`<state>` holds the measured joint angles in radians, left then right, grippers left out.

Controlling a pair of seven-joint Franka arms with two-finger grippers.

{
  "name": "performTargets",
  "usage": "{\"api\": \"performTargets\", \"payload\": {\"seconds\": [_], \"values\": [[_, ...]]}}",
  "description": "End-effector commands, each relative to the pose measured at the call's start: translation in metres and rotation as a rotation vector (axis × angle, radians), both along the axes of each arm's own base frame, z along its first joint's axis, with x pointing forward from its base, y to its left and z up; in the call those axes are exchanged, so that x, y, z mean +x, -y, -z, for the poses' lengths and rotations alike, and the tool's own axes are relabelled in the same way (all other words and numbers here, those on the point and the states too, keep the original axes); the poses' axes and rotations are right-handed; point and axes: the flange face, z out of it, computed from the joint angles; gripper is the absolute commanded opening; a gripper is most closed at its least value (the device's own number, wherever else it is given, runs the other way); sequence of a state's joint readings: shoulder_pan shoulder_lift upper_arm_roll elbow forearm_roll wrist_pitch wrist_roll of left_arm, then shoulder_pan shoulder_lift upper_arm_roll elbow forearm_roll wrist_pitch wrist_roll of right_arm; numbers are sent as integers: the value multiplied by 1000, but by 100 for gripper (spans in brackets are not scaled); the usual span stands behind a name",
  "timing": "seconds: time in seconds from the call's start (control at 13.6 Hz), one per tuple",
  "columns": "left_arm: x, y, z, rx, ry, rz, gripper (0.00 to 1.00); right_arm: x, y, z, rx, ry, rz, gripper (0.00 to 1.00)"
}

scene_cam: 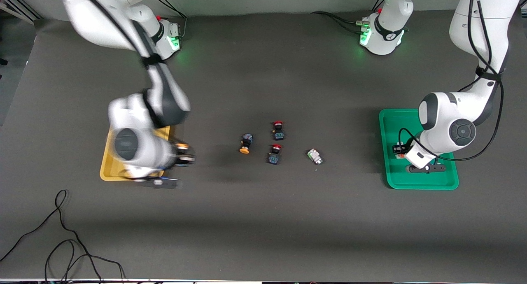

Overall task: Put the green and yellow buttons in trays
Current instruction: 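Place the orange button in the green tray while the right gripper places the yellow button, then move the left gripper to the green-capped button while the right gripper returns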

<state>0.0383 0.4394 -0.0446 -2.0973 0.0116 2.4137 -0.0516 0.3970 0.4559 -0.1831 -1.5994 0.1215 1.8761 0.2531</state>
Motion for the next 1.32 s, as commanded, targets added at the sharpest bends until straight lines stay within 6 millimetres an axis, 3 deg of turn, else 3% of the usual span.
{"api": "performTargets", "payload": {"seconds": [0.0,0.07,0.22,0.51,0.66,0.81,0.88,0.96,1.25], "values": [[5,-4,-20,6,27,13,100,-21,76,8,33,-34,-88,0],[9,-5,-33,8,30,11,100,-23,99,14,29,-38,-104,0],[21,-10,-74,10,4,10,100,-33,123,39,28,-13,-128,0],[57,-12,-175,14,-17,2,100,-58,136,100,9,64,-132,0],[66,-6,-205,6,-1,-13,100,-67,138,121,-3,80,-131,0],[67,16,-217,3,-7,3,100,-72,140,134,-12,85,-130,0],[65,43,-217,8,-8,-6,100,-72,140,136,-14,81,-130,30],[64,77,-216,14,1,-28,100,-72,140,136,-13,81,-129,99],[38,220,-201,-5,15,-136,100,-70,139,114,3,74,-106,100]]}}
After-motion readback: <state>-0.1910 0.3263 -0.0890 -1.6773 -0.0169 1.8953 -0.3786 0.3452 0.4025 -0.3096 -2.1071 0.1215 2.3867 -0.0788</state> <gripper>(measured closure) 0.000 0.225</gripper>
